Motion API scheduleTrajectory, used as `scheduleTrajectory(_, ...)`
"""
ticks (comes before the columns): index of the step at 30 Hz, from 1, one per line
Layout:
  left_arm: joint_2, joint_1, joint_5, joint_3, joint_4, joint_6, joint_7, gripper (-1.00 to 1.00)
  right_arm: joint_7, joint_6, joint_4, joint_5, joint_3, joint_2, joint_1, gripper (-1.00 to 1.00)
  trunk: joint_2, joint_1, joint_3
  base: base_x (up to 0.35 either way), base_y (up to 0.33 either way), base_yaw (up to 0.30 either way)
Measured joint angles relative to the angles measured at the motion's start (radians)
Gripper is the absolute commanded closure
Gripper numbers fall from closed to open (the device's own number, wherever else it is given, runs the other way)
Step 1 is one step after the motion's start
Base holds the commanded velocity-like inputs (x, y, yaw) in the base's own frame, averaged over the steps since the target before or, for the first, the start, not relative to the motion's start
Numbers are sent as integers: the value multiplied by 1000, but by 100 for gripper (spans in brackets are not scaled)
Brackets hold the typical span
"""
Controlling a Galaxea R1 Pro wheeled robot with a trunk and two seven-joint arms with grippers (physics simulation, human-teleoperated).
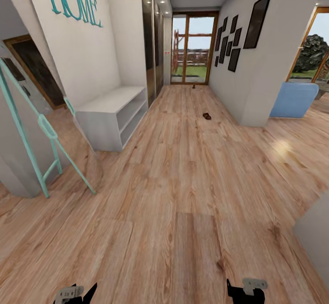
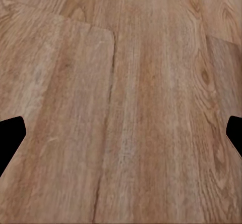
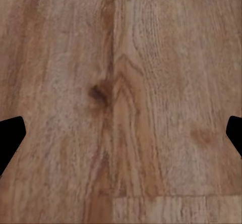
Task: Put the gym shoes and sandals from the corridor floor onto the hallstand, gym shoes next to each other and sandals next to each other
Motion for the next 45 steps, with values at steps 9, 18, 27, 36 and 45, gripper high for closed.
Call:
scheduleTrajectory(9,0,0,0,0,0,0,0,-100,4,1,0,2,1,-1,0,-100,0,0,0,339,-130,0)
scheduleTrajectory(18,0,0,0,0,0,1,1,-100,7,3,2,3,2,-1,0,-100,0,0,0,339,-131,0)
scheduleTrajectory(27,1,0,0,2,0,2,1,-100,7,3,4,4,2,-1,0,-100,0,0,0,339,-120,0)
scheduleTrajectory(36,0,0,0,1,0,2,1,-100,7,3,7,4,2,-1,0,-100,0,0,0,339,-104,0)
scheduleTrajectory(45,0,0,1,1,0,2,1,-100,6,3,8,3,2,-1,0,-100,0,0,0,339,-103,0)
